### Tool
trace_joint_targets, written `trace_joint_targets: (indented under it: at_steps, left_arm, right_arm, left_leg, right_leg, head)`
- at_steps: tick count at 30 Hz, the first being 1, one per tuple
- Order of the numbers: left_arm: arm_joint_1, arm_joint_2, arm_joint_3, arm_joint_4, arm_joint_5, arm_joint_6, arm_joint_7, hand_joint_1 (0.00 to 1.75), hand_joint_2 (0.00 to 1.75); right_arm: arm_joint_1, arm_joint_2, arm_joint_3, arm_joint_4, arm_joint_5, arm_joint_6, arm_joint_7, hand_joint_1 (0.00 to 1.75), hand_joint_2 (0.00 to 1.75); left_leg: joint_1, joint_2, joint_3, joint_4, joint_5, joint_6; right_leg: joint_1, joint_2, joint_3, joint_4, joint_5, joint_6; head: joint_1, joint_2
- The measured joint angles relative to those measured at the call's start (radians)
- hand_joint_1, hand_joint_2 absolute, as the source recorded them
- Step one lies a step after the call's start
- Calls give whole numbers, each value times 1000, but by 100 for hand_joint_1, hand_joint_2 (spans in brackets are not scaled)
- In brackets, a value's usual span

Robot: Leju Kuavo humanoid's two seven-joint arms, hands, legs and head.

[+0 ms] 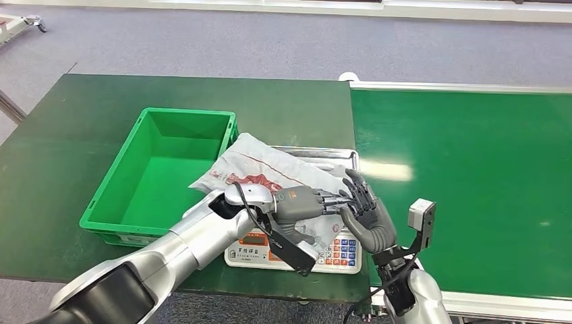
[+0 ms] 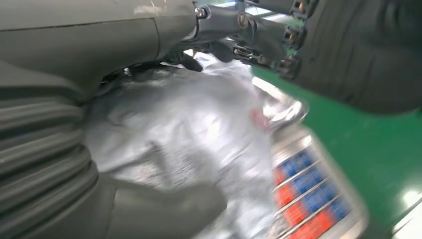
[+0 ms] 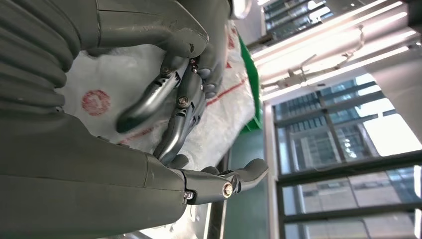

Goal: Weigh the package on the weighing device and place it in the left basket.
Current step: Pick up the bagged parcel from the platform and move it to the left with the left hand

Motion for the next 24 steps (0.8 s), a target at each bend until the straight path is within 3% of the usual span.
trace_joint_targets:
  at_steps: [7, 24]
  left_arm:
    - [-33, 55, -110, -27, 32, 24, -1, 175, 175]
    - [-64, 71, -177, -32, 68, 26, 3, 175, 175]
  right_arm:
    - [1, 0, 19, 4, -5, 5, 20, 0, 175]
    - [6, 0, 21, 4, -6, -2, 15, 0, 175]
  left_leg:
    - [0, -5, -2, 0, 1, -1]
    - [0, -6, -1, 0, 2, -1]
  right_leg:
    - [1, -6, 0, 0, 0, 0]
    - [1, -6, 1, 0, 0, 0]
  head:
    - [0, 0]
    - [0, 0]
